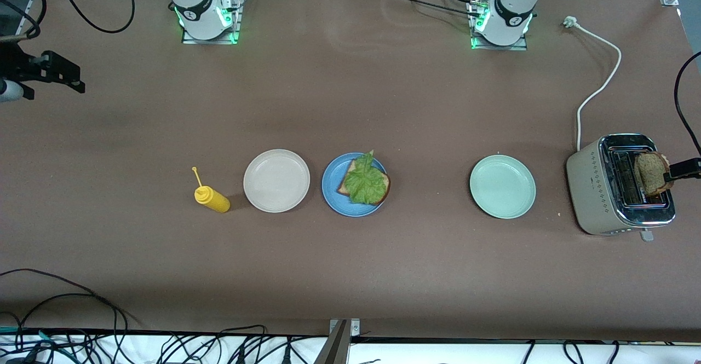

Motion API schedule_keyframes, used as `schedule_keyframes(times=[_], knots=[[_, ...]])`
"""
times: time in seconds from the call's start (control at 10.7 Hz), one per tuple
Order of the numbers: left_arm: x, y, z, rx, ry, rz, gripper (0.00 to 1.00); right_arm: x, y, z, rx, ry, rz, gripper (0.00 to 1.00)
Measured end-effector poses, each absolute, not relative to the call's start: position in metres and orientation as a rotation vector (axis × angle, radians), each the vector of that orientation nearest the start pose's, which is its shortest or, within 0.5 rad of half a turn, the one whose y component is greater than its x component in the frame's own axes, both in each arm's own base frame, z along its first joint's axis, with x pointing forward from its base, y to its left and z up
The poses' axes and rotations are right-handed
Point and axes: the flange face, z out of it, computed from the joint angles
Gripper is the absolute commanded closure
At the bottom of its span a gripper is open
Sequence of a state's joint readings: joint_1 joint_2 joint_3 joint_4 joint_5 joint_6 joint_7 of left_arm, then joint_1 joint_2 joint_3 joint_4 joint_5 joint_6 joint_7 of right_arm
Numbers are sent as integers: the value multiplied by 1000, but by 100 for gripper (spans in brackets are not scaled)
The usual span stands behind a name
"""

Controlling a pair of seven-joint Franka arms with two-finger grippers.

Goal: Make sandwich in blue plate with both arms
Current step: 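Lower the left gripper into the toaster and grasp the bread slice, then lift the bread slice out of the toaster with the left gripper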

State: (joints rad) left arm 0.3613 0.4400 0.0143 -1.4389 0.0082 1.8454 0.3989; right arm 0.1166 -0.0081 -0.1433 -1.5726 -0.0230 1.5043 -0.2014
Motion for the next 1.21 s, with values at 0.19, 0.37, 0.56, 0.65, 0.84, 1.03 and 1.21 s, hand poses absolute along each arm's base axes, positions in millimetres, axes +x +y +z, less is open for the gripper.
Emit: schedule_keyframes(times=[0.19,0.37,0.56,0.65,0.84,1.03,1.21], knots=[[635,255,413,-3157,28,114,26,538,2,630,-3120,-324,150,0],[629,262,386,-3182,-2,183,88,529,31,645,-3105,-400,196,0],[619,267,374,-3201,-23,269,100,515,53,667,-3097,-458,228,0],[617,267,373,-3205,-24,291,100,511,55,676,-3097,-465,228,0],[618,266,373,-3206,-22,293,100,507,55,686,-3094,-466,220,0],[619,266,379,-3203,-21,275,100,505,65,693,-3061,-494,194,0],[623,265,392,-3200,-15,245,100,499,87,707,-3055,-556,153,0]])
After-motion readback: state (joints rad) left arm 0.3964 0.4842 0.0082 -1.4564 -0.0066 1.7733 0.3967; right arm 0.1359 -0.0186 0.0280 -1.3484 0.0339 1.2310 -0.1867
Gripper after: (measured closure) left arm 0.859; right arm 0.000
